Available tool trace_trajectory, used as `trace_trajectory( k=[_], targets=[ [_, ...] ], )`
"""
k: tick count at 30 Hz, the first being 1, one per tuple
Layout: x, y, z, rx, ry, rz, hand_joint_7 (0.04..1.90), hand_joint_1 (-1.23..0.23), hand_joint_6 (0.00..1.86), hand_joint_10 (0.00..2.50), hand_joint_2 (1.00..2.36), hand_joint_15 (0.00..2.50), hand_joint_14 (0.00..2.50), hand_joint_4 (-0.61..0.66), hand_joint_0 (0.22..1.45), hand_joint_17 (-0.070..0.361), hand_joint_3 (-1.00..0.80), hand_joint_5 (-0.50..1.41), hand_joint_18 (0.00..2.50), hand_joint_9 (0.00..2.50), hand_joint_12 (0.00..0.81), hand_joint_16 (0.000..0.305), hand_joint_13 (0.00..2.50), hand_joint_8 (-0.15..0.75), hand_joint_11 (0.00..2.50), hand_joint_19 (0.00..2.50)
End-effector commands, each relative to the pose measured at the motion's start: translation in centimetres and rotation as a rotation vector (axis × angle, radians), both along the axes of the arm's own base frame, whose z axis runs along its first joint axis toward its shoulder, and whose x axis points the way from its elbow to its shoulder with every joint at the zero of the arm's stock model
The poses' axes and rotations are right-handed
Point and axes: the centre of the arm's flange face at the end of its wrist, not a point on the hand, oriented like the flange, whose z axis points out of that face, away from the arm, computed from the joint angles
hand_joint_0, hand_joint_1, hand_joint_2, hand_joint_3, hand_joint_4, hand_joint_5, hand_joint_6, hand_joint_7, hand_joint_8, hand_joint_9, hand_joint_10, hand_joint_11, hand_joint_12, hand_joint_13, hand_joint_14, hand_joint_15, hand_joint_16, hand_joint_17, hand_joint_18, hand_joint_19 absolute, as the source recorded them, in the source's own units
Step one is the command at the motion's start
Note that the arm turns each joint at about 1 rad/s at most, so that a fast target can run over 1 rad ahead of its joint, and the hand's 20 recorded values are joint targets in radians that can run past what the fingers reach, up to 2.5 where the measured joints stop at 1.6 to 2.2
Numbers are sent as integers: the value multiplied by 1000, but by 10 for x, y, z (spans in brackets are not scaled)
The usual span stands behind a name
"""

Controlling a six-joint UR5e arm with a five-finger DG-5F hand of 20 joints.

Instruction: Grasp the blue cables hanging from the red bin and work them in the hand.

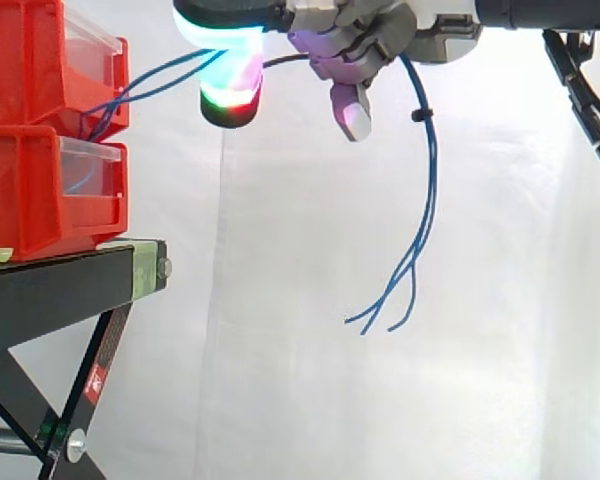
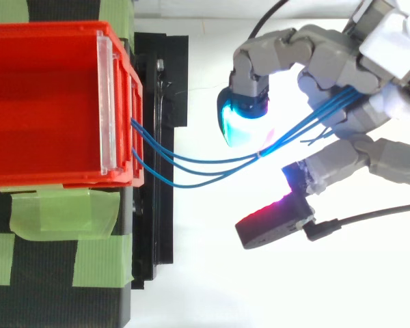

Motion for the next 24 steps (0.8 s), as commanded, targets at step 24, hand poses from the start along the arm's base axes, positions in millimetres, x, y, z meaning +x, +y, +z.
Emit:
trace_trajectory(
  k=[24],
  targets=[
    [10, 23, -10, -9, -32, -21, 1108, -657, 948, 2500, 1018, 1461, 2500, 235, 958, 139, -579, -10, 2483, 1601, 470, 186, 1747, 350, 2500, 559]
  ],
)
